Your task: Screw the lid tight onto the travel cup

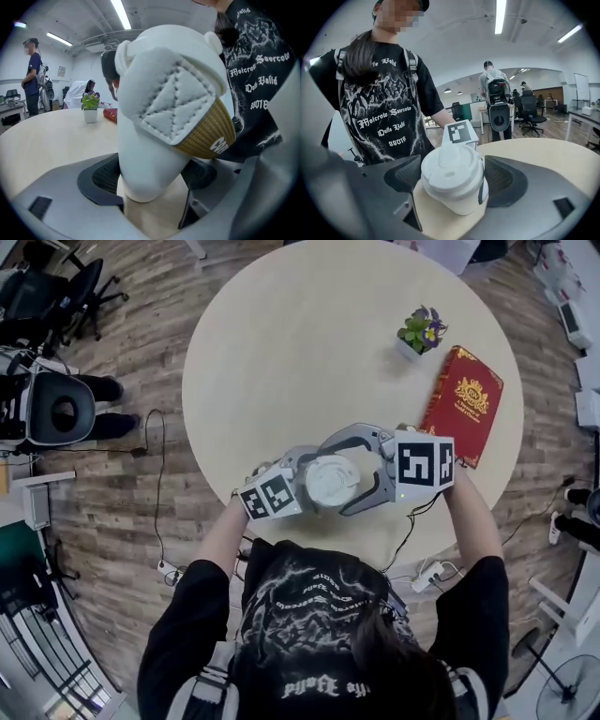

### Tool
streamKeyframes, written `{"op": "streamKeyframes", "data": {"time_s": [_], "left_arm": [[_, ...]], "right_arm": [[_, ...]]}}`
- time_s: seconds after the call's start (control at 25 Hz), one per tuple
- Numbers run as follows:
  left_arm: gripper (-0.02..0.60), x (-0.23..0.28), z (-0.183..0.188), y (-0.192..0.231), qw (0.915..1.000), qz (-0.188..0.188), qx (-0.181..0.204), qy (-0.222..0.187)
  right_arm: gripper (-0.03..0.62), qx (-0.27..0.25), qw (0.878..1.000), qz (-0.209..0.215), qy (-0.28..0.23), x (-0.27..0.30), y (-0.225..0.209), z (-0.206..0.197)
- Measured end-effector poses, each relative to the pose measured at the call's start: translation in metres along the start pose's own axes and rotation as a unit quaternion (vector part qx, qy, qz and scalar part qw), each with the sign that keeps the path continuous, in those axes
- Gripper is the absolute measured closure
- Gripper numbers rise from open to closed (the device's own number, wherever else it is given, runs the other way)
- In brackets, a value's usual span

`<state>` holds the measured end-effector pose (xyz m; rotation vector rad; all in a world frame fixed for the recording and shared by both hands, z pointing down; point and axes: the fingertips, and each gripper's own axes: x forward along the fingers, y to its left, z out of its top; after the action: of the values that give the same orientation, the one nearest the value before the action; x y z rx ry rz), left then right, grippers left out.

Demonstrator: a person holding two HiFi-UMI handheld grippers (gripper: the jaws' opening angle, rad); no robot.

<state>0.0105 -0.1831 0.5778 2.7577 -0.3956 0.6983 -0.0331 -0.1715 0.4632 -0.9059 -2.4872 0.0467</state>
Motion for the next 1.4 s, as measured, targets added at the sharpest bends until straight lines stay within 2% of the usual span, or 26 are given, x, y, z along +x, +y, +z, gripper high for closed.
{"op": "streamKeyframes", "data": {"time_s": [0.12, 0.28, 0.44, 0.56, 0.72, 0.88, 1.08, 1.4], "left_arm": [[0.167, 0.0, 0.001, 0.001, 1.0, 0.001, -0.003, -0.003], [0.167, -0.001, 0.0, 0.002, 0.9999, 0.003, -0.007, -0.006], [0.166, -0.002, 0.0, 0.001, 0.9998, 0.007, -0.014, -0.01], [0.166, -0.003, 0.0, 0.001, 0.9996, 0.014, -0.019, -0.016], [0.166, -0.003, 0.0, 0.001, 0.9992, 0.022, -0.025, -0.02], [0.166, -0.003, 0.0, 0.001, 0.9981, 0.039, -0.037, -0.031], [0.166, -0.006, 0.0, 0.002, 0.9938, 0.079, -0.059, -0.052], [0.167, -0.006, -0.001, 0.002, 0.9872, 0.128, -0.075, -0.06]], "right_arm": [[0.168, -0.014, 1.0, 0.006, -0.001, 0.002, 0.001, 0.0], [0.168, -0.006, 1.0, -0.024, -0.012, 0.001, -0.001, 0.0], [0.168, 0.015, 0.997, -0.073, -0.021, 0.001, -0.002, -0.001], [0.168, 0.035, 0.991, -0.122, -0.05, 0.001, -0.003, 0.002], [0.168, 0.048, 0.981, -0.179, -0.049, -0.002, -0.003, -0.004], [0.168, 0.059, 0.964, -0.247, -0.08, -0.003, -0.004, -0.003], [0.168, 0.068, 0.938, -0.322, -0.11, -0.005, -0.005, 0.002], [0.168, 0.093, 0.88, -0.433, -0.172, -0.01, -0.006, 0.008]]}}
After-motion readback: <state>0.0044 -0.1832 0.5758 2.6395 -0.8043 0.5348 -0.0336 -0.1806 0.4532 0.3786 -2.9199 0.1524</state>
